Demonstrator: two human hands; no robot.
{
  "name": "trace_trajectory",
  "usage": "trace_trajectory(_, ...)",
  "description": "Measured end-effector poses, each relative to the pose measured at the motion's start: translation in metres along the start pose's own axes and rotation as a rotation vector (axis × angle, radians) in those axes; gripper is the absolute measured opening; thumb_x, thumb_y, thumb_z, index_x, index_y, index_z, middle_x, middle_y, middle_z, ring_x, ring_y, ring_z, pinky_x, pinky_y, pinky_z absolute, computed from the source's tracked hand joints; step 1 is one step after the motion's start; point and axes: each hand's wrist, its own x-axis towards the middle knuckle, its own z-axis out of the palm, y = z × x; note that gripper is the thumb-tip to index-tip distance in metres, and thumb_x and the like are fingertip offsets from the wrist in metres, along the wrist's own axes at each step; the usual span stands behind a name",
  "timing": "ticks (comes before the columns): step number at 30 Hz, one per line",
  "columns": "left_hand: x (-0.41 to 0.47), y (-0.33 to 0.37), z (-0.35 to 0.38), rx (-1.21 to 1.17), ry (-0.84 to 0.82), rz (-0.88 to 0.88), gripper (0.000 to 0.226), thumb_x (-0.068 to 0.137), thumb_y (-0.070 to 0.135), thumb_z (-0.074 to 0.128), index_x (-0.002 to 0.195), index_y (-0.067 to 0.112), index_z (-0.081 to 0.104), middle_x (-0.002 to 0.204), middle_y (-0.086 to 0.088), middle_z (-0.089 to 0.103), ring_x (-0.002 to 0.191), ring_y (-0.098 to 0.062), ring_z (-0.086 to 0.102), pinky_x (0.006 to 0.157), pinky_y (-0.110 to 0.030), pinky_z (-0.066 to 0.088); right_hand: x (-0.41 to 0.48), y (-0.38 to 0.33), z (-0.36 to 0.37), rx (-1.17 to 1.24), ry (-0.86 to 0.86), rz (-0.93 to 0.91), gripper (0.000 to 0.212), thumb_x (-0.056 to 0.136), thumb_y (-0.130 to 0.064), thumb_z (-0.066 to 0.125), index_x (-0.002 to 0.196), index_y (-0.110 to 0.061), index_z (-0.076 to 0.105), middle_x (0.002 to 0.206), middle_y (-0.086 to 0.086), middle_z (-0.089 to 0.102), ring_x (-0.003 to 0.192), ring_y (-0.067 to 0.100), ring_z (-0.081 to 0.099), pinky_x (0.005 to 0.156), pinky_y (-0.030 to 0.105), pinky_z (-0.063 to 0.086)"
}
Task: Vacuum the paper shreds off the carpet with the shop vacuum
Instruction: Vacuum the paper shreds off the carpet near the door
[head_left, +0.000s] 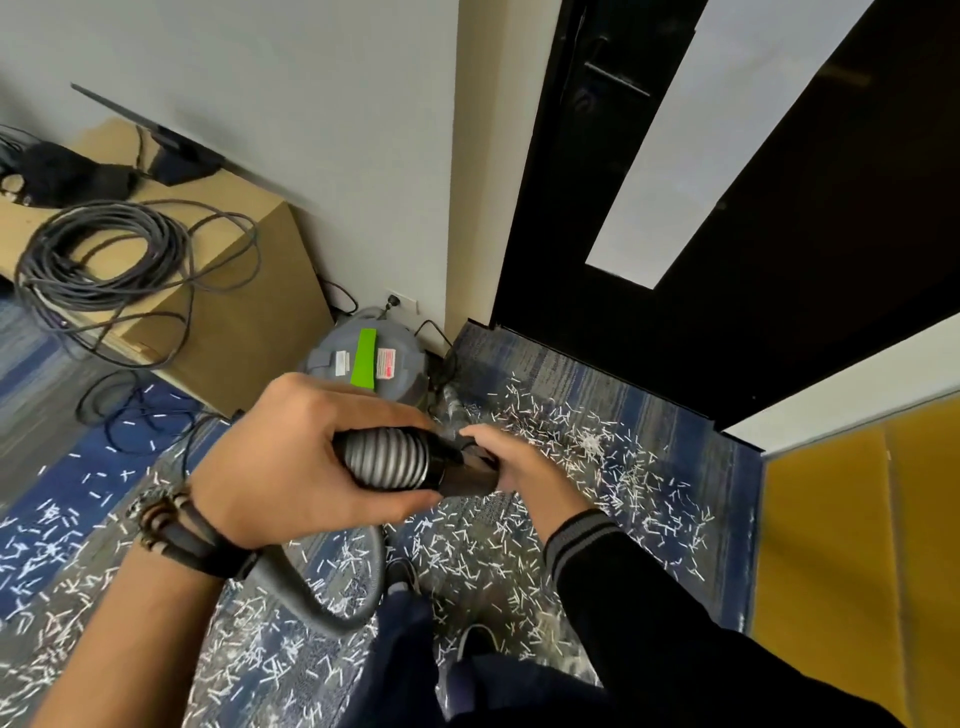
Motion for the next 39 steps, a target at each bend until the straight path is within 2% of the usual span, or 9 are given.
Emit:
trace_trajectory(5, -0.013, 0.02, 0.014, -0.003, -0.009, -0.026, 0.049, 0.067, 0.06, 0.089, 0.108, 0.035, 0.08, 0.09, 0.023, 0.075, 0.079, 0.01, 0.069, 0.075, -0.015, 0.056, -0.005, 0.022, -0.005, -0.016, 0.02, 0.001, 0.023, 0.101, -0.029, 0.043, 0.086, -0.013, 0.048, 0.076, 0.005, 0.054, 0.068, 0.018, 0.055, 0.061, 0.03, 0.049)
trace_trajectory(9, -0.016, 0.045, 0.027, -0.054, -0.032, 0.02, 0.052, 0.068, 0.061, 0.089, 0.111, 0.033, 0.08, 0.092, 0.02, 0.077, 0.082, 0.006, 0.071, 0.074, -0.021, 0.058, -0.012, 0.041, -0.022, -0.069, 0.028, 0.004, 0.024, 0.102, -0.028, 0.043, 0.084, -0.013, 0.048, 0.068, 0.004, 0.053, 0.058, 0.017, 0.054, 0.048, 0.023, 0.048)
trace_trajectory(13, -0.013, 0.055, 0.021, -0.044, 0.011, 0.038, 0.051, 0.068, 0.058, 0.09, 0.111, 0.031, 0.08, 0.09, 0.022, 0.075, 0.081, 0.01, 0.068, 0.076, -0.011, 0.054, -0.018, 0.049, -0.034, -0.017, -0.038, -0.093, 0.023, 0.095, -0.022, 0.056, 0.103, -0.001, 0.058, 0.092, 0.023, 0.064, 0.064, 0.019, 0.063, 0.06, 0.032, 0.054)
trace_trajectory(17, -0.02, 0.053, 0.006, -0.013, 0.079, 0.021, 0.055, 0.067, 0.06, 0.088, 0.11, 0.027, 0.08, 0.094, 0.023, 0.074, 0.082, 0.013, 0.067, 0.081, -0.003, 0.047, -0.034, 0.034, -0.032, 0.142, 0.006, -0.206, 0.006, 0.094, -0.013, 0.058, 0.096, -0.007, 0.061, 0.077, 0.007, 0.062, 0.067, 0.019, 0.061, 0.057, 0.028, 0.056)
trace_trajectory(22, -0.022, 0.048, 0.006, 0.033, 0.079, 0.016, 0.055, 0.068, 0.061, 0.087, 0.111, 0.027, 0.08, 0.093, 0.027, 0.07, 0.082, 0.016, 0.063, 0.08, -0.004, 0.048, -0.026, -0.005, -0.021, -0.109, 0.044, -0.107, 0.024, 0.099, -0.033, 0.049, 0.082, -0.017, 0.044, 0.071, 0.003, 0.049, 0.061, 0.018, 0.053, 0.056, 0.026, 0.052)
trace_trajectory(25, -0.014, 0.039, 0.009, 0.032, 0.07, -0.004, 0.053, 0.069, 0.062, 0.084, 0.111, 0.03, 0.08, 0.094, 0.02, 0.075, 0.083, 0.008, 0.067, 0.081, -0.015, 0.054, -0.021, -0.015, -0.015, -0.169, 0.067, -0.098, 0.019, 0.098, -0.026, 0.051, 0.081, -0.016, 0.049, 0.075, 0.004, 0.054, 0.063, 0.018, 0.054, 0.057, 0.024, 0.049)
trace_trajectory(28, -0.015, 0.023, 0.002, 0.006, 0.099, -0.048, 0.055, 0.068, 0.063, 0.084, 0.111, 0.028, 0.08, 0.097, 0.02, 0.076, 0.086, 0.01, 0.068, 0.082, -0.015, 0.054, -0.021, -0.03, -0.013, -0.323, 0.039, 0.009, 0.013, 0.097, -0.024, 0.047, 0.09, -0.012, 0.047, 0.081, 0.005, 0.056, 0.066, 0.017, 0.056, 0.064, 0.029, 0.05)
trace_trajectory(35, -0.017, 0.005, -0.022, -0.032, 0.161, -0.072, 0.057, 0.069, 0.062, 0.085, 0.11, 0.023, 0.081, 0.095, 0.024, 0.072, 0.085, 0.012, 0.066, 0.082, -0.004, 0.046, -0.016, -0.058, -0.014, -0.229, 0.051, -0.001, 0.016, 0.1, -0.025, 0.048, 0.094, -0.01, 0.045, 0.078, 0.005, 0.055, 0.062, 0.019, 0.057, 0.056, 0.032, 0.053)
trace_trajectory(39, -0.006, 0.001, -0.029, -0.027, 0.137, -0.019, 0.057, 0.069, 0.057, 0.087, 0.112, 0.021, 0.08, 0.093, 0.027, 0.068, 0.084, 0.016, 0.063, 0.082, -0.001, 0.042, -0.014, -0.078, -0.013, -0.17, 0.071, -0.037, 0.026, 0.101, -0.034, 0.048, 0.087, -0.013, 0.045, 0.071, 0.003, 0.052, 0.054, 0.018, 0.055, 0.045, 0.024, 0.052)
